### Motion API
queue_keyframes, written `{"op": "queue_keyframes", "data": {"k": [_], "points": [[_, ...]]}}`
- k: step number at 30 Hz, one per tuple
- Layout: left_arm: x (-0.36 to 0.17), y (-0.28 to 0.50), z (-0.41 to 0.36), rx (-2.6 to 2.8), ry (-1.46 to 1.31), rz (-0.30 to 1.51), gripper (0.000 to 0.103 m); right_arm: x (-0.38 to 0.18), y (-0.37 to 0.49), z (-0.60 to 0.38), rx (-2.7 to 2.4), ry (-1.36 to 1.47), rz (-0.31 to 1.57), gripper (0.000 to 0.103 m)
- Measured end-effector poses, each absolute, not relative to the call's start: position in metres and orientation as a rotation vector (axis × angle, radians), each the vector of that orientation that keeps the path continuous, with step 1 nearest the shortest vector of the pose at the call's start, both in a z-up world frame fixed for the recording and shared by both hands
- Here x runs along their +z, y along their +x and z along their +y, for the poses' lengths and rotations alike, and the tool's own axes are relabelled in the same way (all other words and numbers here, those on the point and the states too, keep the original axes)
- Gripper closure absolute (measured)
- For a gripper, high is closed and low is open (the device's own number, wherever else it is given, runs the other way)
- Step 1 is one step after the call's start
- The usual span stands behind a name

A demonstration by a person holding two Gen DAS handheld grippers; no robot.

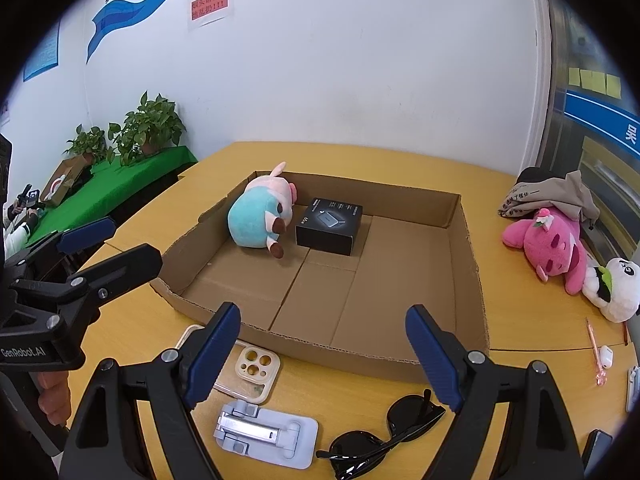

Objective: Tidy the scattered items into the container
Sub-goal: 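Move both grippers down toward the white phone stand on the table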

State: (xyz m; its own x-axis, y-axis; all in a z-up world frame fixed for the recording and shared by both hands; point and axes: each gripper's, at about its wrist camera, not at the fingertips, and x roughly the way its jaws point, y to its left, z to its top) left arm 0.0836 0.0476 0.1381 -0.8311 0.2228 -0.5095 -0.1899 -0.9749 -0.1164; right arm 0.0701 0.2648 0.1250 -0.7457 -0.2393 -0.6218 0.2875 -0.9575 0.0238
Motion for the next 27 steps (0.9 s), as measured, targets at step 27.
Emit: {"op": "queue_keyframes", "data": {"k": [27], "points": [[0.01,0.104,0.047,2.482,-1.248,-0.13,0.0,-0.003,0.093,0.26,-2.246,1.276,0.24,0.018]]}}
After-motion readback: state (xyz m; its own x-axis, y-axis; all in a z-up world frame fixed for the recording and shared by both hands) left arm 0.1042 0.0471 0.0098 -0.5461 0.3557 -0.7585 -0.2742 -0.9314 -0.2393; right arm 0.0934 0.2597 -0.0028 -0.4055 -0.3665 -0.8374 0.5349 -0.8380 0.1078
